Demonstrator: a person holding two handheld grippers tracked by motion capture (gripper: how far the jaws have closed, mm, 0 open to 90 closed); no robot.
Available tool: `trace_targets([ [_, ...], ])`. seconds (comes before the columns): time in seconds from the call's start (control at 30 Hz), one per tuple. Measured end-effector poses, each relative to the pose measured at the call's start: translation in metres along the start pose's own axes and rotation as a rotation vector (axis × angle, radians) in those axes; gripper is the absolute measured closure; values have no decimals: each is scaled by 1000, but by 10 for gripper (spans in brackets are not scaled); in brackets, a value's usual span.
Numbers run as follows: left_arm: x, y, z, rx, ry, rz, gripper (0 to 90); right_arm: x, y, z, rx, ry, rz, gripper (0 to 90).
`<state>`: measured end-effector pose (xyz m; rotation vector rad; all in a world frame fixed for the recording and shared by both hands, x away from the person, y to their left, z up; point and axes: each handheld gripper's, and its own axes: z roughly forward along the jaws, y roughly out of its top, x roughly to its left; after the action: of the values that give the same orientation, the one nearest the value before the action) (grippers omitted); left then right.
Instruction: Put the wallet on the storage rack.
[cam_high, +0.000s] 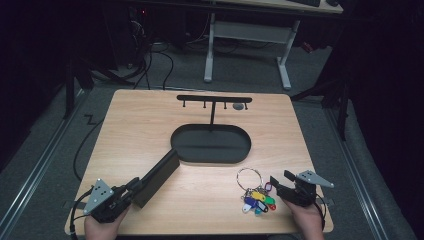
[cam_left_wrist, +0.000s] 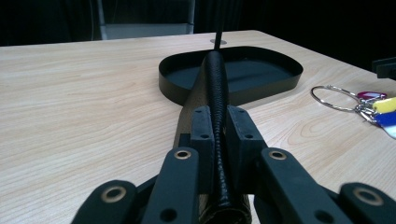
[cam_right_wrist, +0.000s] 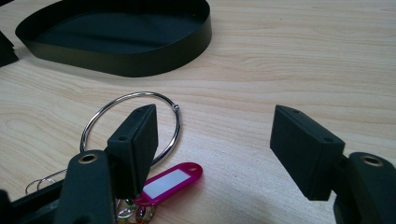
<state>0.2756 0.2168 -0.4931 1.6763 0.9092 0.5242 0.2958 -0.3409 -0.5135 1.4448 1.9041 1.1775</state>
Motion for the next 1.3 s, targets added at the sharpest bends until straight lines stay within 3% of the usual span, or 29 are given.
trace_targets([
  [0.13, 6, -2, 0, -6, 6, -29, 813, 0, 0, 1, 1, 2, -5, 328],
  [0.67, 7, -3, 1, -4, 15, -21, 784, -1, -2, -1, 13, 3, 5, 328],
  [1.03, 7, -6, 4, 30, 18, -26, 536, 0, -4, 1, 22, 4, -3, 331],
  [1.13, 6, -3, 5, 42, 40, 8, 479, -1, -5, -1, 23, -1, -6, 331],
  [1.3, 1, 3, 7, 86, 27, 42, 462, -4, -9, -8, 20, -15, -9, 331],
])
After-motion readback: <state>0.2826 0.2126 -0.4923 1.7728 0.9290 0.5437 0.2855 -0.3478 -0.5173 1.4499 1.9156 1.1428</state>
